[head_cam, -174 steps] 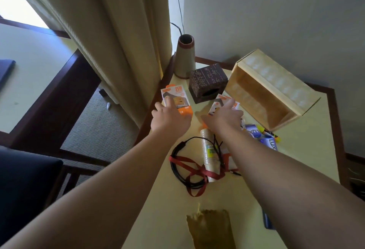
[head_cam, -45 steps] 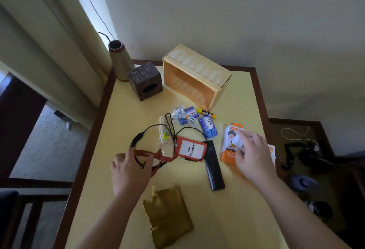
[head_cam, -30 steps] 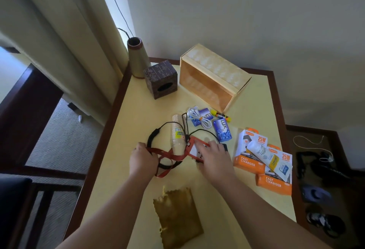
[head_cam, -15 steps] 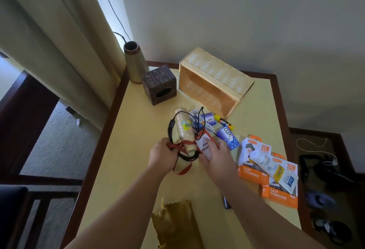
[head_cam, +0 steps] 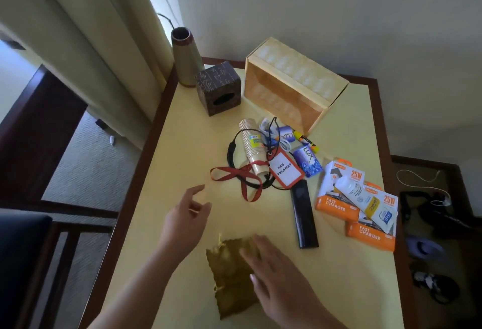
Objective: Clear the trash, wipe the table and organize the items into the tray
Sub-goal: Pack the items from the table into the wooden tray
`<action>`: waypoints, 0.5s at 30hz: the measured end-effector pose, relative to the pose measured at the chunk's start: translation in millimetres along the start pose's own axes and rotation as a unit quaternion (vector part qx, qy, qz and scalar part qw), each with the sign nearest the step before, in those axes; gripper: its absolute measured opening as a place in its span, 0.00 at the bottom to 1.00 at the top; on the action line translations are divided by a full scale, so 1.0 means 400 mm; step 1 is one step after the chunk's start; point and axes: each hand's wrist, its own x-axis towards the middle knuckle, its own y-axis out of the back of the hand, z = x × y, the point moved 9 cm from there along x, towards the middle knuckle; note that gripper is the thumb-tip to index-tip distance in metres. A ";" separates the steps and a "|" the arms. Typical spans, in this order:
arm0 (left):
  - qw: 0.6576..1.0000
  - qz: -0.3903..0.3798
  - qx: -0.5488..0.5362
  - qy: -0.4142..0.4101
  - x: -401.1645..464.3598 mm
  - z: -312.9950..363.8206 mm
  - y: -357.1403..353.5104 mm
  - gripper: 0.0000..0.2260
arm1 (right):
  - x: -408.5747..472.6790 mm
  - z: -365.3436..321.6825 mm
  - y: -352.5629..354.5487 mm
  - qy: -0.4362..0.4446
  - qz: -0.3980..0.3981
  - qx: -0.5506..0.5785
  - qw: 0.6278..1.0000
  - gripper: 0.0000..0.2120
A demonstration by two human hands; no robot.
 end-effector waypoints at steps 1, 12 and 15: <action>1.000 0.021 0.007 0.006 -0.020 -0.038 0.032 0.17 | 0.009 -0.025 -0.041 0.020 -0.040 -0.036 0.998 0.36; 0.957 0.096 0.270 -0.038 -0.066 -0.331 0.218 0.26 | 0.401 -0.171 -0.198 -0.007 -0.172 -0.132 0.976 0.33; 0.948 0.109 0.291 -0.066 -0.064 -0.341 0.197 0.27 | 0.541 -0.188 -0.197 -0.019 -0.153 -0.139 0.978 0.33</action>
